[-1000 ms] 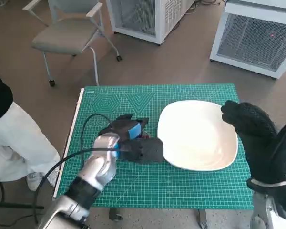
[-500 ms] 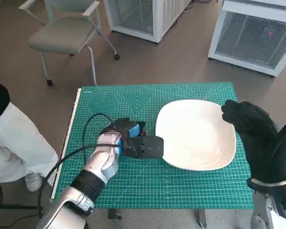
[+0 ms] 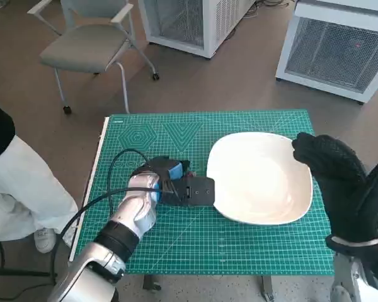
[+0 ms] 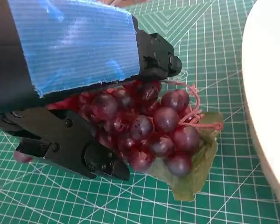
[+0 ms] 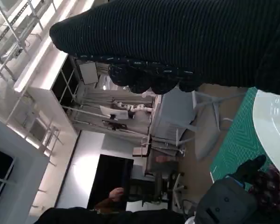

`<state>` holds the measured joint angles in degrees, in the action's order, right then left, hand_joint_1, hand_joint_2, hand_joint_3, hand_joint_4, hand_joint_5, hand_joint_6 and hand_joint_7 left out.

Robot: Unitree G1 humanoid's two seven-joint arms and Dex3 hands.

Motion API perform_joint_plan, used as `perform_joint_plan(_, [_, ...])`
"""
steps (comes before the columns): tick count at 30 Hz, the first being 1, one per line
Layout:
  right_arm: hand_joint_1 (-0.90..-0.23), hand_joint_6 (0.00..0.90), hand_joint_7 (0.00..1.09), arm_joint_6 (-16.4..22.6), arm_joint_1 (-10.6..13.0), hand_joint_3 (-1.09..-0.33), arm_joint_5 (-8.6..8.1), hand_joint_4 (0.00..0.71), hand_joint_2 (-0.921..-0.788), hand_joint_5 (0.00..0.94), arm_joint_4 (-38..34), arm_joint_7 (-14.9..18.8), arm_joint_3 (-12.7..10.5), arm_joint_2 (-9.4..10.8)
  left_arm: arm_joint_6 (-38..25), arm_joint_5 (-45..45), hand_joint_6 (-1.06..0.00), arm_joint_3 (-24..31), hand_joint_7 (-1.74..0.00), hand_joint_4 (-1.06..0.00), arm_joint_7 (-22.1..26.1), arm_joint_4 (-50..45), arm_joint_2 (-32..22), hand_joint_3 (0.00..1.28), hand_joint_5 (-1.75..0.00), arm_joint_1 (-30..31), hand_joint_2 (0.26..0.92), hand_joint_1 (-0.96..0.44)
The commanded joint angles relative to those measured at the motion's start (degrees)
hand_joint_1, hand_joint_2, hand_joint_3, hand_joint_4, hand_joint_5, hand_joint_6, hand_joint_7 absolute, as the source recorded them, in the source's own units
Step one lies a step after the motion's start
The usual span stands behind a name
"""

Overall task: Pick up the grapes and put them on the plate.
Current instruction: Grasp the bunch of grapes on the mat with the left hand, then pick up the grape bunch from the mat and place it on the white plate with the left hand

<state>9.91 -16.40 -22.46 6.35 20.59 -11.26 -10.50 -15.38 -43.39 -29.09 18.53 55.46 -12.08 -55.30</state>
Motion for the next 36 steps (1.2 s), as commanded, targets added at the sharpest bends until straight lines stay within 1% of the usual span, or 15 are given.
perform_joint_plan(1, [-0.436, 0.156, 0.98, -0.51, 1.38, -0.638, -0.36, 0.395, -0.921, 0.692, -0.49, -0.1, -0.1, 0.28, 0.9, 1.08, -0.38, 0.02, -0.03, -0.47, -2.21, 2.96, 0.73, 0.34, -0.91, -2.19, 0.732, 0.27])
perform_joint_plan(3, [-0.436, 0.155, 0.98, -0.59, 1.44, -0.638, -0.45, 0.394, -0.921, 0.692, -0.39, -0.09, -0.16, 0.23, 1.03, 0.98, -0.44, -0.29, -0.03, -0.56, -3.51, 3.64, 0.75, 0.68, -1.25, -2.26, 0.585, 0.35])
perform_joint_plan(4, [-0.435, 0.155, 0.98, -0.62, 1.45, -0.638, -0.48, 0.394, -0.921, 0.692, -0.38, -0.09, -0.2, 0.2, 1.08, 0.91, -0.46, -0.45, -0.04, -0.57, -4.1, 3.77, 0.73, 0.78, -1.36, -2.21, 0.546, 0.38])
perform_joint_plan(5, [-0.435, 0.155, 0.98, -0.64, 1.45, -0.638, -0.5, 0.394, -0.921, 0.693, -0.4, -0.08, -0.24, 0.16, 1.12, 0.83, -0.48, -0.6, -0.04, -0.57, -4.62, 3.78, 0.68, 0.84, -1.43, -2.11, 0.529, 0.39])
perform_joint_plan(6, [-0.435, 0.155, 0.98, -0.66, 1.45, -0.639, -0.51, 0.394, -0.921, 0.693, -0.41, -0.08, -0.29, 0.12, 1.16, 0.77, -0.49, -0.73, -0.05, -0.57, -5.02, 3.65, 0.61, 0.87, -1.48, -1.96, 0.525, 0.39])
perform_joint_plan(10, [-0.435, 0.155, 0.98, -0.67, 1.39, -0.638, -0.42, 0.393, -0.921, 0.694, -0.43, -0.14, -0.41, 0.01, 1.22, 0.87, -0.55, -0.93, -0.07, -0.52, -5.72, 2.51, 0.21, 0.88, -1.59, -1.23, 0.555, 0.4])
perform_joint_plan(12, [-0.434, 0.155, 0.98, -0.63, 1.32, -0.638, -0.32, 0.393, -0.921, 0.694, -0.51, -0.17, -0.44, -0.01, 1.12, 1.1, -0.56, -0.83, -0.07, -0.5, -5.6, 1.99, 0.06, 0.89, -1.62, -1.03, 0.562, 0.4])
perform_joint_plan(16, [-0.434, 0.155, 0.98, -0.62, 1.1, -0.638, -0.23, 0.393, -0.921, 0.694, -0.71, -0.17, -0.4, 0.03, 1.24, 1.49, -0.49, -0.7, -0.03, -0.48, -5.0, 1.66, -0.17, 0.95, -1.68, -1.06, 0.55, 0.4])
perform_joint_plan(20, [-0.434, 0.155, 0.98, -0.68, 0.85, -0.638, -0.24, 0.393, -0.921, 0.694, -0.85, -0.14, -0.36, 0.01, 1.17, 1.96, -0.41, -0.49, -0.01, -0.47, -4.42, 1.67, -0.23, 0.99, -1.7, -1.34, 0.534, 0.41])
perform_joint_plan(23, [-0.434, 0.156, 0.98, -0.67, 0.68, -0.638, -0.18, 0.394, -0.921, 0.694, -0.95, -0.09, -0.31, -0.03, 1.29, 2.32, -0.39, -0.35, -0.01, -0.48, -4.21, 1.6, -0.31, 1.0, -1.7, -1.41, 0.526, 0.41])
perform_joint_plan(25, [-0.434, 0.156, 0.98, -0.68, 0.62, -0.637, -0.18, 0.394, -0.921, 0.693, -0.97, -0.02, -0.29, -0.09, 1.55, 2.47, -0.42, -0.39, -0.03, -0.48, -4.1, 1.74, -0.38, 1.01, -1.7, -1.48, 0.523, 0.41])
perform_joint_plan(32, [-0.434, 0.157, 0.97, -0.71, 0.51, -0.637, -0.06, 0.395, -0.921, 0.692, -1.08, 0.03, -0.26, -0.26, 2.34, 3.06, -0.56, -0.23, -0.09, -0.49, -3.94, 1.03, -0.89, 0.98, -1.68, -1.31, 0.531, 0.41])
perform_joint_plan(34, [-0.433, 0.158, 0.97, -0.69, 0.47, -0.637, -0.1, 0.395, -0.921, 0.692, -1.18, 0.13, -0.27, -0.34, 2.34, 3.23, -0.56, -0.3, -0.09, -0.49, -3.78, 0.64, -1.04, 0.97, -1.67, -1.33, 0.533, 0.41])
perform_joint_plan(36, [-0.433, 0.158, 0.97, -0.69, 0.42, -0.637, -0.12, 0.395, -0.921, 0.691, -1.25, 0.19, -0.27, -0.38, 2.23, 3.39, -0.54, -0.37, -0.08, -0.5, -3.56, 0.27, -1.18, 0.96, -1.66, -1.38, 0.534, 0.41])
